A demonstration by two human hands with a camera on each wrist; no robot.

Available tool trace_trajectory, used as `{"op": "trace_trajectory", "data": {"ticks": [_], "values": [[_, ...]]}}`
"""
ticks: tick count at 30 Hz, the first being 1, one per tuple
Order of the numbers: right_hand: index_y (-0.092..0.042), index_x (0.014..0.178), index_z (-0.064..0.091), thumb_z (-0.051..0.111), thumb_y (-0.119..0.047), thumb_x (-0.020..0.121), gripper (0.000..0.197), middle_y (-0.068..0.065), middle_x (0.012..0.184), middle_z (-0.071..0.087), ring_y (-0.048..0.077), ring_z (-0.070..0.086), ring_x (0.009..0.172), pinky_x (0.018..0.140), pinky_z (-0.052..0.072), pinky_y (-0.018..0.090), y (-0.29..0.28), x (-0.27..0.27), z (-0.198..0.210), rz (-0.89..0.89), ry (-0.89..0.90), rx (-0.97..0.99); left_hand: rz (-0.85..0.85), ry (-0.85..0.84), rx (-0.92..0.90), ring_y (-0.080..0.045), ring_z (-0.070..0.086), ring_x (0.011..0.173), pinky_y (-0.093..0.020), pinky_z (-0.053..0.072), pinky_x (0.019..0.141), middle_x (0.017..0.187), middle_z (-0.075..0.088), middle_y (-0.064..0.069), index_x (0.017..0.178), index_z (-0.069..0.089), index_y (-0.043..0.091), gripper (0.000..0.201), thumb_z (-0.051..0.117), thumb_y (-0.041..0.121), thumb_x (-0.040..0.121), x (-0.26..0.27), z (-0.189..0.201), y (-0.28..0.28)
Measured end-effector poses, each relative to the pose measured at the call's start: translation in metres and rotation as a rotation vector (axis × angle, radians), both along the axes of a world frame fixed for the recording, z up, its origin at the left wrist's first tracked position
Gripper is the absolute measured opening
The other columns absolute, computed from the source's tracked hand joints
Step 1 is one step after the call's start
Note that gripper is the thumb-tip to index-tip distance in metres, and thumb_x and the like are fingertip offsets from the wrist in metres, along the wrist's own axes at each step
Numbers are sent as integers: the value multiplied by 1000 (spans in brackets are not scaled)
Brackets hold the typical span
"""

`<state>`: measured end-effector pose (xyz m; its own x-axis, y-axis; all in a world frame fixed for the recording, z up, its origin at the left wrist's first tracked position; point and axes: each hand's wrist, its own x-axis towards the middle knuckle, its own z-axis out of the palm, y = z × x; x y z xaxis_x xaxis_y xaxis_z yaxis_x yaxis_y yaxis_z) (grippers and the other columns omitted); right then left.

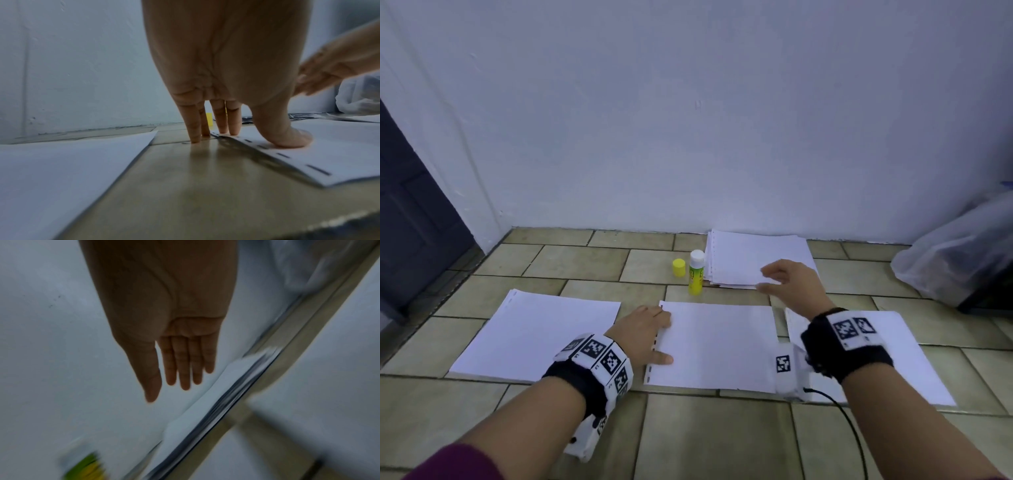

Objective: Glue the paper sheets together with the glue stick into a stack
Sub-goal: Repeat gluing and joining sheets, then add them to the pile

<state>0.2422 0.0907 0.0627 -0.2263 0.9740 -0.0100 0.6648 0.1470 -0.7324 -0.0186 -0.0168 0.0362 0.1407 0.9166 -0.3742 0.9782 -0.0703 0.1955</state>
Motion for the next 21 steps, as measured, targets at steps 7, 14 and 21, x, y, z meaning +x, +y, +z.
{"op": "trace_trajectory", "data": {"ticks": [7, 14, 21], "values": [[-18, 153, 3, 64, -86, 45, 141, 10, 160, -3, 30, -5, 147, 117, 11, 46, -34, 79, -10, 164, -819, -486, 10, -53, -29, -16, 19, 142, -25, 21, 110, 154, 25, 2, 149, 25, 15, 74, 61, 44, 90, 1, 2, -5], [-13, 152, 7, 84, -46, 63, 122, 8, 155, 17, 25, 19, 142, 114, 24, 35, -50, 86, -26, 120, -659, -308, -10, -26, -27, -15, 18, 143, -25, 22, 112, 158, 16, 4, 150, 23, 15, 74, 59, 43, 91, 10, 1, -11], [-24, 99, 54, 64, -38, 88, 21, -7, 99, 53, 13, 50, 95, 74, 31, 20, -53, 93, -16, 23, -618, -178, -2, -24, -48, -13, 14, 145, -26, 19, 114, 160, 10, 7, 153, 16, 18, 76, 55, 44, 93, 10, 3, -14]]}}
